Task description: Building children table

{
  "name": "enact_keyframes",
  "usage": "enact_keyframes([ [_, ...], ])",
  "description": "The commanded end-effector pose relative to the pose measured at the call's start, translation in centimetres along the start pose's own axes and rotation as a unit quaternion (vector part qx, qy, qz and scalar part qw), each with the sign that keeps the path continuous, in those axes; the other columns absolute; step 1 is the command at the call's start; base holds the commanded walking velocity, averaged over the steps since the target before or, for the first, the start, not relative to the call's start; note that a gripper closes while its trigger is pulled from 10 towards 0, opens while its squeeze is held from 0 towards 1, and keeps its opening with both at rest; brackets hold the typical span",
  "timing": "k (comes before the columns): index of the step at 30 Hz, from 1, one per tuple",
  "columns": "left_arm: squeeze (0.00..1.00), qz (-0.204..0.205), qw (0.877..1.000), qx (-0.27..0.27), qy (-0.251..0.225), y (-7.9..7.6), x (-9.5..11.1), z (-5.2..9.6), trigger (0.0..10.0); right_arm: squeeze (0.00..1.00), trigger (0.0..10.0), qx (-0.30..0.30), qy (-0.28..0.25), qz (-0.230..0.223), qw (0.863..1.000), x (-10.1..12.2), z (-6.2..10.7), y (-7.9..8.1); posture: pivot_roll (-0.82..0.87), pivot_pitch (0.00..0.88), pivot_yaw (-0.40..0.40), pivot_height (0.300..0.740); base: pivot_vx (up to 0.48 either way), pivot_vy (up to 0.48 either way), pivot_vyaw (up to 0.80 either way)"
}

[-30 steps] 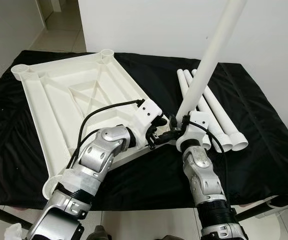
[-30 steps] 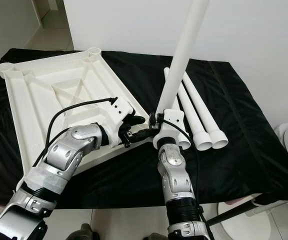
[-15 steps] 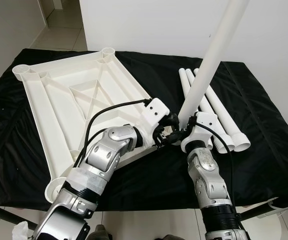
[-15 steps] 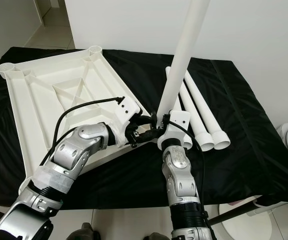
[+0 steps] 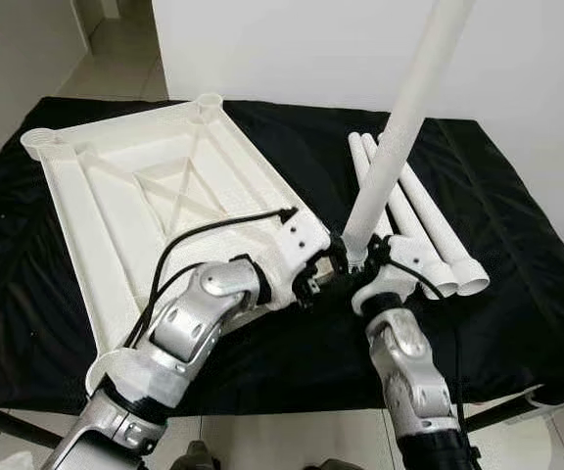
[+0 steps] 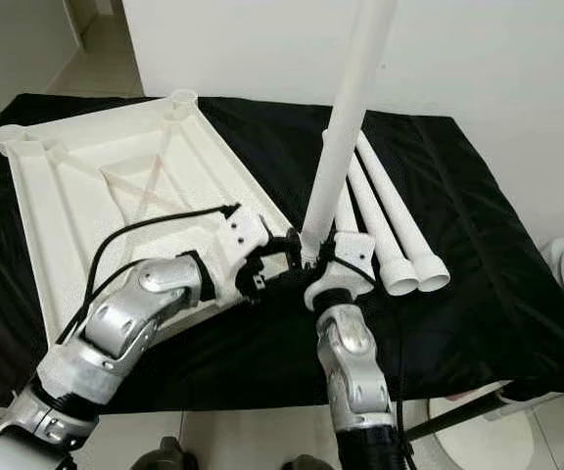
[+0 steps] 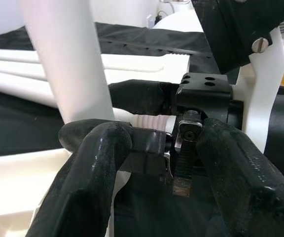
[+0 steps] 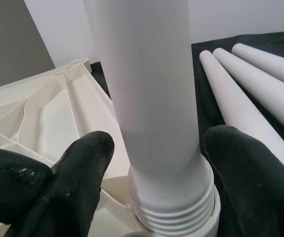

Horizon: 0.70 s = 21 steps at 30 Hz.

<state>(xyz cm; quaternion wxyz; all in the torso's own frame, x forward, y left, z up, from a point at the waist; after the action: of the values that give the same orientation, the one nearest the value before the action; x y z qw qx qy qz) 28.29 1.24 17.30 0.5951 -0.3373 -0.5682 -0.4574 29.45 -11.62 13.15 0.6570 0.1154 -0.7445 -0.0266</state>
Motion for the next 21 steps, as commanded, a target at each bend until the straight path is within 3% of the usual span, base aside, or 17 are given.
enact_keyframes([
  [1, 0.00, 0.009, 0.998, -0.056, 0.026, 1.1, -0.8, 2.9, 10.0, 0.00, 10.0, -0.016, -0.016, -0.028, 0.999, 0.2, 1.0, -1.7, 0.02, 0.000, -0.023, 0.740, 0.000, 0.000, 0.00],
  [8, 0.00, 0.008, 0.998, -0.043, 0.033, 1.4, -1.0, 3.4, 10.0, 0.00, 10.0, -0.013, -0.034, -0.026, 0.999, 1.1, 1.0, -2.4, 0.02, 0.008, -0.023, 0.740, 0.000, 0.000, 0.00],
  [14, 0.00, 0.012, 0.999, -0.022, 0.032, 1.9, -0.9, 3.4, 10.0, 0.00, 10.0, 0.001, -0.036, -0.019, 0.999, 1.2, 1.1, -2.0, 0.02, 0.015, -0.024, 0.740, 0.000, 0.000, 0.00],
  [17, 0.00, 0.017, 0.999, -0.036, 0.028, 1.4, -0.8, 3.6, 10.0, 0.00, 10.0, 0.051, -0.033, -0.046, 0.997, 1.4, 1.1, -0.5, 0.02, 0.021, -0.026, 0.740, 0.000, 0.000, 0.00],
  [21, 0.00, 0.021, 0.998, -0.048, 0.025, 0.8, -0.7, 3.7, 10.0, 0.00, 10.0, 0.114, -0.026, -0.050, 0.992, 1.7, 1.4, 0.5, 0.02, 0.024, -0.025, 0.740, 0.000, 0.000, 0.00],
])
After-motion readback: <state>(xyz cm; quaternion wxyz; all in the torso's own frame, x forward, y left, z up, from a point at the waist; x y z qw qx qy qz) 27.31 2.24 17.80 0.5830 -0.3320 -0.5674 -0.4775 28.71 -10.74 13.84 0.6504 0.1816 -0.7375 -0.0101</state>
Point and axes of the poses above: a point about 5 cm out from each wrist's last joint towards the gripper, its own z axis pointing back from the gripper into the wrist, its own x axis along the axis of the wrist's last joint, y = z × x, the point moved 2 cm from there along -z, pointing out of the wrist towards the gripper, and after that the axes turned 3 degrees about z, right-handed, at the moved point
